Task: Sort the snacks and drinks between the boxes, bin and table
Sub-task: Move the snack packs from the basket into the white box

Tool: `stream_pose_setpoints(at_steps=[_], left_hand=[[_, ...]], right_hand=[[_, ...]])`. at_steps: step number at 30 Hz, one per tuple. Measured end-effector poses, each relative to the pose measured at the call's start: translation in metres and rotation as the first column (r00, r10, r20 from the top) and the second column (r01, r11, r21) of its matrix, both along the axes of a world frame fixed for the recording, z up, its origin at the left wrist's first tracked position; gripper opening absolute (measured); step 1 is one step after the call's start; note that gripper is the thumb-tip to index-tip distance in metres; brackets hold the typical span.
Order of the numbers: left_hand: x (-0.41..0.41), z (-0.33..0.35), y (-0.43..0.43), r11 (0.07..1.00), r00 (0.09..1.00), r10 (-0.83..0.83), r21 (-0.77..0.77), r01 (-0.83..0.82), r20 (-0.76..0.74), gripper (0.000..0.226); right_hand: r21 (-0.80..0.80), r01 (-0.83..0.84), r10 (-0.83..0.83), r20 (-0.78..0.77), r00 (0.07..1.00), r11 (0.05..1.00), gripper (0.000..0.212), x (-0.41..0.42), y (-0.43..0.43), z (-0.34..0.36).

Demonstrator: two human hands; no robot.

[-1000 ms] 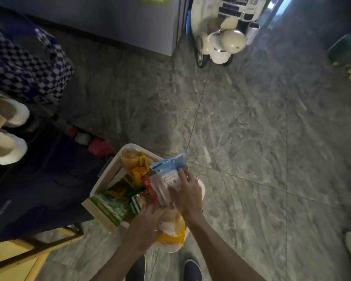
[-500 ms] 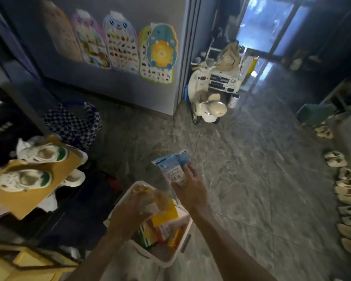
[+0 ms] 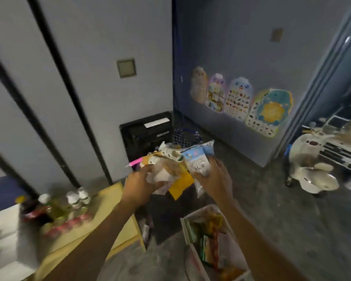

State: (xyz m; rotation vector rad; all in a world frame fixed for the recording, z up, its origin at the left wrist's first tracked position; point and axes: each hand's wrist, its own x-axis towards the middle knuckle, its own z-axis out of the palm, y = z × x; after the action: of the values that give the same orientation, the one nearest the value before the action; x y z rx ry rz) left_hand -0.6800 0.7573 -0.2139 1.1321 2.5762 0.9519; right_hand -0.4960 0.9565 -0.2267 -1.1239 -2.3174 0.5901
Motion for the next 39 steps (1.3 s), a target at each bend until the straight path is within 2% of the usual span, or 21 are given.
stream_pose_setpoints(at_steps=[6,11,16,19,24,30,32,36,39], left_hand=[[-0.070,0.042,-0.145,0.958,0.964,0.266,0.110,-0.265,0.006,0.075],[-0.124,0.049,-0.277,0.873,0.883,0.470,0.143,-0.467,0.014,0.075],[-0.177,0.033,-0.398,0.782,0.793,0.607,0.139,-0.607,0.044,0.090],[-0.205,0.028,-0.451,0.749,0.756,0.654,0.121,-0.651,0.020,0.087],[-0.237,0.014,-0.506,0.701,0.704,0.710,0.079,-0.709,0.021,0.079],[-0.284,-0.016,-0.535,0.639,0.639,0.769,0.003,-0.769,0.014,0.088],[-0.304,-0.030,-0.539,0.608,0.609,0.793,-0.027,-0.793,-0.010,0.090],[-0.343,-0.055,-0.542,0.555,0.561,0.827,-0.111,-0.824,-0.030,0.076],[-0.365,-0.073,-0.543,0.513,0.530,0.845,-0.166,-0.842,-0.074,0.075]], right_hand=[[0.090,-0.251,0.256,-0.054,0.965,0.964,0.079,-0.123,-0.093,0.021],[0.084,-0.426,0.431,-0.058,0.901,0.901,0.079,-0.225,-0.201,0.023],[0.048,-0.554,0.556,-0.090,0.826,0.831,0.074,-0.309,-0.317,0.015],[0.027,-0.604,0.604,-0.073,0.794,0.797,0.070,-0.347,-0.375,0.010],[-0.027,-0.651,0.649,-0.058,0.759,0.759,0.065,-0.403,-0.440,-0.003],[-0.104,-0.698,0.698,-0.040,0.715,0.708,0.068,-0.467,-0.477,-0.034],[-0.126,-0.698,0.700,-0.040,0.713,0.705,0.068,-0.492,-0.481,-0.053],[-0.159,-0.684,0.696,0.028,0.718,0.712,0.067,-0.537,-0.488,-0.092],[-0.208,-0.655,0.680,0.081,0.729,0.727,0.067,-0.561,-0.494,-0.124]])
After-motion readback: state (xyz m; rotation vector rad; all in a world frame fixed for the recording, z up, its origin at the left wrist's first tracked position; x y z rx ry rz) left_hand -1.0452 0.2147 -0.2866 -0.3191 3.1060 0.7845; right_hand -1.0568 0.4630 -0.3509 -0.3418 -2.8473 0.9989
